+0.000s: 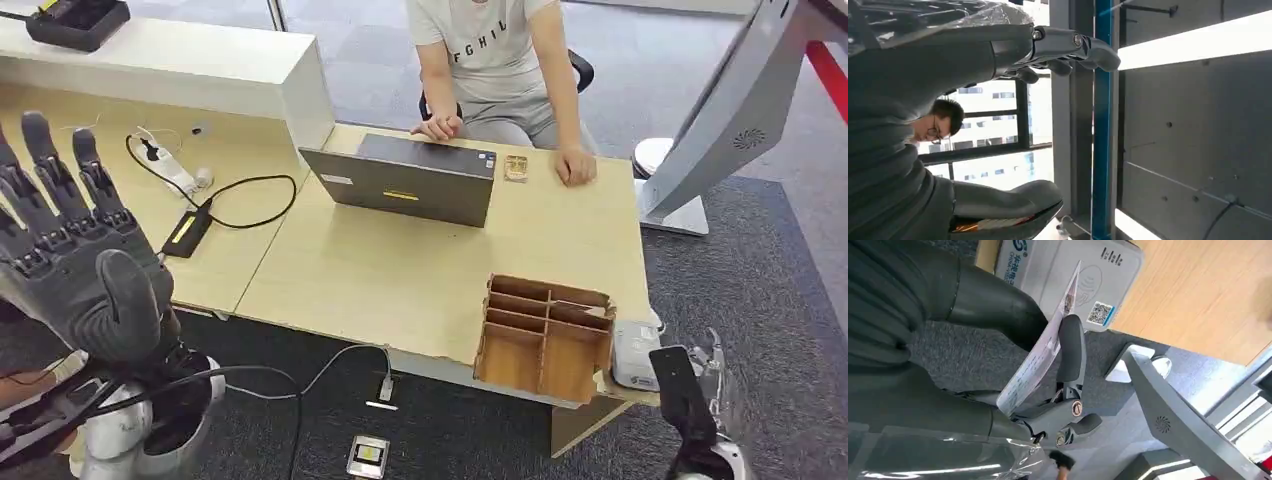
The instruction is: Pass the card to the sensor for recognition and then transmit it.
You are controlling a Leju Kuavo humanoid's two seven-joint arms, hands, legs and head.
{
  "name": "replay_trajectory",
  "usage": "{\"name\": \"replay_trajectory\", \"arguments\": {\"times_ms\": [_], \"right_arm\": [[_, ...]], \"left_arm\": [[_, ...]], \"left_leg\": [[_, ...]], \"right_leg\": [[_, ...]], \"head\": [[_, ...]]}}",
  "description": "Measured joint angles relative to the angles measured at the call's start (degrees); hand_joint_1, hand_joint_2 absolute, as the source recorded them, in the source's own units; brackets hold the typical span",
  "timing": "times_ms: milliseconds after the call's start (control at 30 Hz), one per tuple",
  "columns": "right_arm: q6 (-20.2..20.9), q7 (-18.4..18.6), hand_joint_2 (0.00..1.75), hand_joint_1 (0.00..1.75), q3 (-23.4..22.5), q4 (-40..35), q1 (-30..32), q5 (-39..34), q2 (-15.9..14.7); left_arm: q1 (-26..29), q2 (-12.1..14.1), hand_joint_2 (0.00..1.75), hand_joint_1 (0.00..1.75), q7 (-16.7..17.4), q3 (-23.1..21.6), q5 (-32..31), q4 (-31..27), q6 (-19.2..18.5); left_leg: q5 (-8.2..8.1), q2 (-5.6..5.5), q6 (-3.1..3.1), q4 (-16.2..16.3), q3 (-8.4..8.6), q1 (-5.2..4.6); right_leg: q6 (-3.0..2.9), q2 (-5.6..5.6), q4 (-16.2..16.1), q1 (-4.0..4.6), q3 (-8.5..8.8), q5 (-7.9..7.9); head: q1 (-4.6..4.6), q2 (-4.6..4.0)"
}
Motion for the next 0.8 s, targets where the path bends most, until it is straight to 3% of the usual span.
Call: {"name": "replay_trajectory", "arguments": {"times_ms": [500, 800], "right_arm": [[0.48, 2.38, 1.75, 1.75, 2.89, 0.04, 0.54, 11.93, 0.52], [3.78, 4.89, 1.75, 1.75, 4.17, 0.24, 0.51, 18.25, 0.50]], "left_arm": [[-1.10, 0.15, 1.75, 0.02, 0.00, -0.28, 0.24, -0.02, -0.31], [-1.51, 0.72, 1.75, 0.03, 0.00, -0.59, 0.04, -0.04, 1.01]], "left_leg": [[0.00, 0.00, 0.00, 0.00, 0.00, 0.00], [0.00, 0.00, 0.00, 0.00, 0.00, 0.00]], "right_leg": [[0.00, 0.00, 0.00, 0.00, 0.00, 0.00], [0.00, 0.00, 0.00, 0.00, 0.00, 0.00]], "head": [[0.00, 0.00], [0.00, 0.00]]}}
